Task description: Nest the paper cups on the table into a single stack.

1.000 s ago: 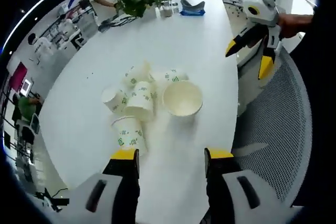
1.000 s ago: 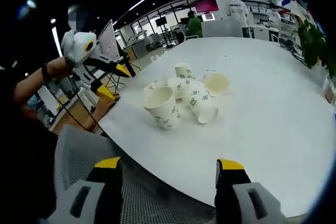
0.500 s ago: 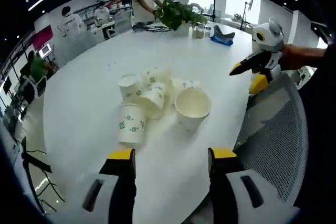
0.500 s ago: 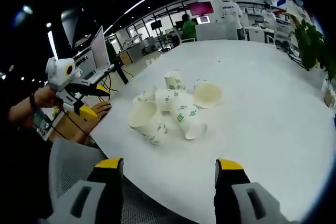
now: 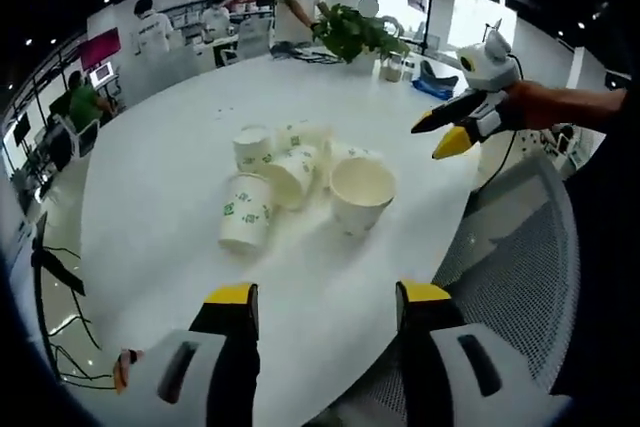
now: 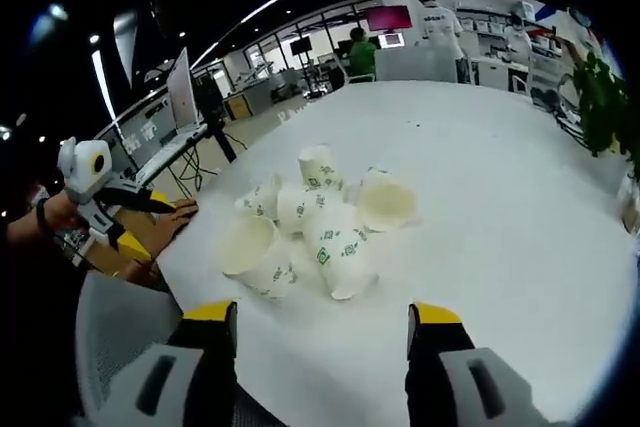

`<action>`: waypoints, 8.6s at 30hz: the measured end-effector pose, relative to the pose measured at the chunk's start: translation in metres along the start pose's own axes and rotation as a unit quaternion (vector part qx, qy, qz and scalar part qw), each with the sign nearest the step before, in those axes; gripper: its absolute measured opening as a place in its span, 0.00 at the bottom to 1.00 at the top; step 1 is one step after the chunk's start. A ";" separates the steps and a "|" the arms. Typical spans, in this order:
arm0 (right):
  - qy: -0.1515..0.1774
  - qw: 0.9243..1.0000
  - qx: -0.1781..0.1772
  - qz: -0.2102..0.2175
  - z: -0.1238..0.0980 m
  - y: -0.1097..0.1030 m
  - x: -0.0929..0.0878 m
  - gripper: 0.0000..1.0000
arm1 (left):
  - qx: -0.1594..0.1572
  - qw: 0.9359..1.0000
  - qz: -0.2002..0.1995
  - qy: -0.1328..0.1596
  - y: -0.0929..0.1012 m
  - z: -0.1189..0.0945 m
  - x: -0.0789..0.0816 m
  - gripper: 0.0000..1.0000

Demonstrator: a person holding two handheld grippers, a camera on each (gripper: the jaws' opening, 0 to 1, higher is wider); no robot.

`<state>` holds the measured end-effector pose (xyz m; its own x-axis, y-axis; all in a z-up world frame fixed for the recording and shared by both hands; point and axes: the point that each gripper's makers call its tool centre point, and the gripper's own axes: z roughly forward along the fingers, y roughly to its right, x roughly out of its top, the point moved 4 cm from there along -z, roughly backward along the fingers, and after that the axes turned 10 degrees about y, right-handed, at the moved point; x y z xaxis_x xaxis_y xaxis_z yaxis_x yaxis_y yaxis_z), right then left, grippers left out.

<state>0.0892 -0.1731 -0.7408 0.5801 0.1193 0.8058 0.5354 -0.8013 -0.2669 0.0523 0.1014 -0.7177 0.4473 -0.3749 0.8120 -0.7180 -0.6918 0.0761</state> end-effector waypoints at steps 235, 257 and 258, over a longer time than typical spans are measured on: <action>0.009 0.995 -0.015 -0.093 -0.057 -0.033 -0.020 0.80 | -0.210 0.928 0.287 -0.109 0.070 0.083 0.091 0.00; 0.000 0.996 -0.020 -0.084 -0.062 -0.030 -0.030 0.80 | -0.216 0.909 0.323 -0.151 0.079 0.101 0.074 0.00; 0.000 0.996 -0.020 -0.084 -0.062 -0.030 -0.030 0.80 | -0.216 0.909 0.321 -0.155 0.079 0.100 0.073 0.00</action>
<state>0.0179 -0.1888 -0.7242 0.4847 0.2539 0.8370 0.6005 -0.7924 -0.1074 0.0818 -0.0425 -0.7106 -0.0578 -0.8181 0.5722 -0.9966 0.0132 -0.0818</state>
